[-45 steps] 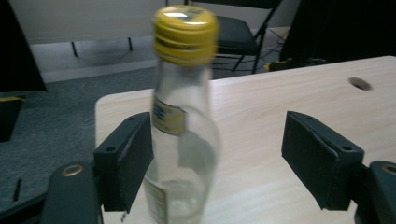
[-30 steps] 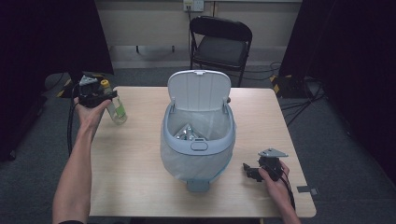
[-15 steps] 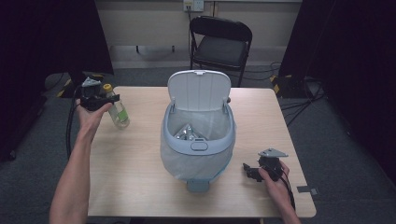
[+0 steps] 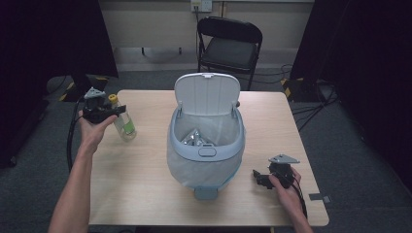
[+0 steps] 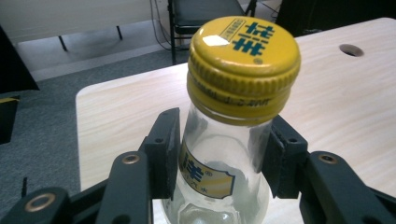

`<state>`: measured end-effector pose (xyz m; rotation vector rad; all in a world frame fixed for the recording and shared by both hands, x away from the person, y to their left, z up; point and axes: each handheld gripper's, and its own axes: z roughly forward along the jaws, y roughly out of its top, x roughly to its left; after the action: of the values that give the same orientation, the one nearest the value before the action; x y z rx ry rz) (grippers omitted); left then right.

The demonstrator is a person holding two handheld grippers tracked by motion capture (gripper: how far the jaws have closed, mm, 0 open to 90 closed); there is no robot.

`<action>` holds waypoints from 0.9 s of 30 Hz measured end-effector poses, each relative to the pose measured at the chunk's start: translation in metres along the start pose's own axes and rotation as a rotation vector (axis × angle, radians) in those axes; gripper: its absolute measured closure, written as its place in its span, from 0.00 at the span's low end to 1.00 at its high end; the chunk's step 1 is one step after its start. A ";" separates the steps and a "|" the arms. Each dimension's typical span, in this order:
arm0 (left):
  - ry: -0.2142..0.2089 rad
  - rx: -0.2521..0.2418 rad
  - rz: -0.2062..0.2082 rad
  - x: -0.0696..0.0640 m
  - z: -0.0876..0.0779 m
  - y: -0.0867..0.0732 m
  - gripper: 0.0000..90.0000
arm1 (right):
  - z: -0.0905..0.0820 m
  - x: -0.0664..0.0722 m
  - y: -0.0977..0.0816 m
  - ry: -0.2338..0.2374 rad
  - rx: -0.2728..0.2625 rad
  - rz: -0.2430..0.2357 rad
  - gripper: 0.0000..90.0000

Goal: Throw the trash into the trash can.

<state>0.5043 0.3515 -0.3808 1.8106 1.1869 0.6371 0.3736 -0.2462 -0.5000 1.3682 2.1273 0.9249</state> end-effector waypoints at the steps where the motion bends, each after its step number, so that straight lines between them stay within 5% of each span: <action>1: -0.004 -0.007 -0.010 -0.001 -0.001 -0.002 0.59 | 0.000 0.000 0.000 0.000 0.000 0.000 0.16; 21: -0.111 -0.015 0.008 -0.032 -0.023 -0.018 0.57 | 0.000 0.000 0.000 0.000 0.000 0.000 0.16; 27: -0.137 -0.012 0.009 -0.033 -0.019 -0.022 0.38 | 0.000 0.000 0.000 0.000 0.000 0.000 0.16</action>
<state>0.4653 0.3324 -0.3893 1.8202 1.0824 0.5150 0.3736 -0.2462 -0.5000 1.3685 2.1272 0.9247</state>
